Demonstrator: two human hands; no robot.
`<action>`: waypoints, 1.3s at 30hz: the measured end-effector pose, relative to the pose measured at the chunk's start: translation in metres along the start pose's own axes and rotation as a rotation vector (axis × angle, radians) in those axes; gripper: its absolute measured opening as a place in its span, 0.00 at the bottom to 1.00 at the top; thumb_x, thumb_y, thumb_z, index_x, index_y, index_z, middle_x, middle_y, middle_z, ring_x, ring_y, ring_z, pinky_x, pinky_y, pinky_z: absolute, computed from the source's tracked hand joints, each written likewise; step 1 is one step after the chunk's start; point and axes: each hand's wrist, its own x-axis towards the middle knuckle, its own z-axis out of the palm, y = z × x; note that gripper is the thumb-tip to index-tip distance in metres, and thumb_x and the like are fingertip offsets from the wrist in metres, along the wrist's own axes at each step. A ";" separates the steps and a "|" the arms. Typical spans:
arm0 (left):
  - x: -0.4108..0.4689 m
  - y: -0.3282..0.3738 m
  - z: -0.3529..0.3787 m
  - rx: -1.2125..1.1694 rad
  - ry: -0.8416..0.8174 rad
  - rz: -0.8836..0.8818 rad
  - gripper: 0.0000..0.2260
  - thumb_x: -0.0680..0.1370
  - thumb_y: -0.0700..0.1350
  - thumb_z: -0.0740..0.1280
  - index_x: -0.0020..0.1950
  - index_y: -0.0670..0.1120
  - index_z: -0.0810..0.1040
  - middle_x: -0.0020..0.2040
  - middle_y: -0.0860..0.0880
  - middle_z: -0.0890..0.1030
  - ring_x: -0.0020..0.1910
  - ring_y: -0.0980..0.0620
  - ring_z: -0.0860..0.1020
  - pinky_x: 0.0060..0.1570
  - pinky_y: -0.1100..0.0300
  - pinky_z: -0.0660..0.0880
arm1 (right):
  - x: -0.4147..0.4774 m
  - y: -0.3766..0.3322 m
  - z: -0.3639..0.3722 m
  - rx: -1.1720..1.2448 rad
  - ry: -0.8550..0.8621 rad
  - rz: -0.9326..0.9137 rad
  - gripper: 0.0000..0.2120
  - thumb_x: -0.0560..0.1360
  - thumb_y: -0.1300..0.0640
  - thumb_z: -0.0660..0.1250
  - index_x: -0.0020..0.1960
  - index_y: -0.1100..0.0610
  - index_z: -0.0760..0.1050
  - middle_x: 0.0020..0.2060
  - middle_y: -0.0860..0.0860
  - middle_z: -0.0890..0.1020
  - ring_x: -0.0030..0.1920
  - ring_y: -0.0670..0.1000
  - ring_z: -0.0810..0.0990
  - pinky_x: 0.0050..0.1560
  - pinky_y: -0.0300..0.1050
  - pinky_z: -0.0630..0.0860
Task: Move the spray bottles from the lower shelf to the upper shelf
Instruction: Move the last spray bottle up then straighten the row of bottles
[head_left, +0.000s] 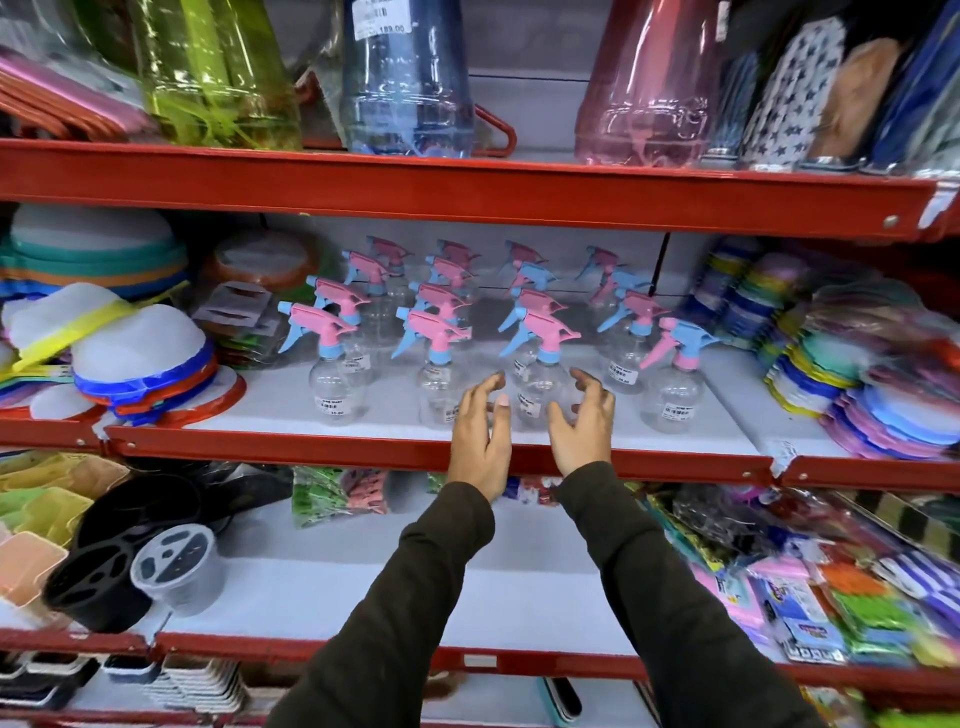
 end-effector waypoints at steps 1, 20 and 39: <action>0.004 0.002 0.009 0.001 -0.031 -0.049 0.20 0.84 0.53 0.53 0.74 0.48 0.68 0.74 0.47 0.71 0.72 0.51 0.68 0.71 0.60 0.62 | 0.005 0.003 -0.004 -0.010 -0.031 0.024 0.24 0.77 0.61 0.65 0.72 0.54 0.66 0.68 0.58 0.66 0.69 0.61 0.69 0.72 0.58 0.67; 0.021 0.007 0.033 0.039 -0.173 -0.231 0.20 0.85 0.55 0.51 0.62 0.45 0.77 0.62 0.43 0.80 0.60 0.46 0.76 0.63 0.56 0.69 | 0.024 0.023 -0.022 -0.093 -0.203 0.042 0.23 0.79 0.59 0.62 0.74 0.52 0.67 0.67 0.56 0.77 0.62 0.56 0.79 0.65 0.46 0.72; -0.012 0.017 0.075 0.077 0.252 0.122 0.17 0.84 0.48 0.53 0.69 0.47 0.74 0.64 0.49 0.77 0.65 0.54 0.72 0.68 0.58 0.67 | 0.010 0.033 -0.079 0.064 0.004 -0.158 0.19 0.75 0.66 0.62 0.64 0.53 0.75 0.61 0.52 0.77 0.54 0.52 0.77 0.60 0.54 0.77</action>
